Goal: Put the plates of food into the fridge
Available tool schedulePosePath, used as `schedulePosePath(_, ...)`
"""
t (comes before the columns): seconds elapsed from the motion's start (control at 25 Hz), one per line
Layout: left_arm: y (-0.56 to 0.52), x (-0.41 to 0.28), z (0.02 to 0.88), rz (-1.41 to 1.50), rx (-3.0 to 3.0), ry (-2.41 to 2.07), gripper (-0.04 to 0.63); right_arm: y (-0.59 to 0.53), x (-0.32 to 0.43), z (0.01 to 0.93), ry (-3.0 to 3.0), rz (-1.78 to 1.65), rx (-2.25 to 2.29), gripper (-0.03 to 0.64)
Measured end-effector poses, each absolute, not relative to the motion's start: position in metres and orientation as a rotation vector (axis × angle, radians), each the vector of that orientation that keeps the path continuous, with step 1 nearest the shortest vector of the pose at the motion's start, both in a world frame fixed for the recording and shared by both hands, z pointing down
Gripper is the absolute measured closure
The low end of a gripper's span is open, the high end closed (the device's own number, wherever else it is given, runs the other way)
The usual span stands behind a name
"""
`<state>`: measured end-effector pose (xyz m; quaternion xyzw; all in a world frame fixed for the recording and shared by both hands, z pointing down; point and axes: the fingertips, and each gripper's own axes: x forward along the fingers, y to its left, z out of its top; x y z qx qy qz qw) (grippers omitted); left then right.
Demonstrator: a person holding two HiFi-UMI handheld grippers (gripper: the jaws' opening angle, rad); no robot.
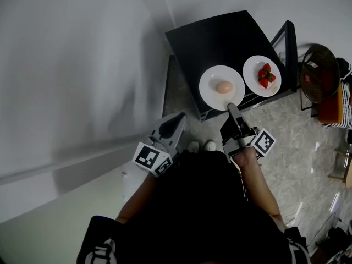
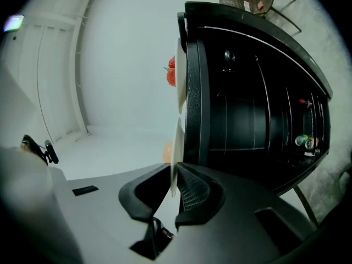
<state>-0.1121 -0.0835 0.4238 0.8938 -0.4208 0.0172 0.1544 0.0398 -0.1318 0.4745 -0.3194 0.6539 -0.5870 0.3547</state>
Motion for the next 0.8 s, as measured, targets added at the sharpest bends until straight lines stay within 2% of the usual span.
schedulePosePath(0.8,-0.059,-0.107,0.424,0.014,2.564,-1.133,0.571,-0.079,0.051,0.475,1.658,-1.591,-0.803,0.575)
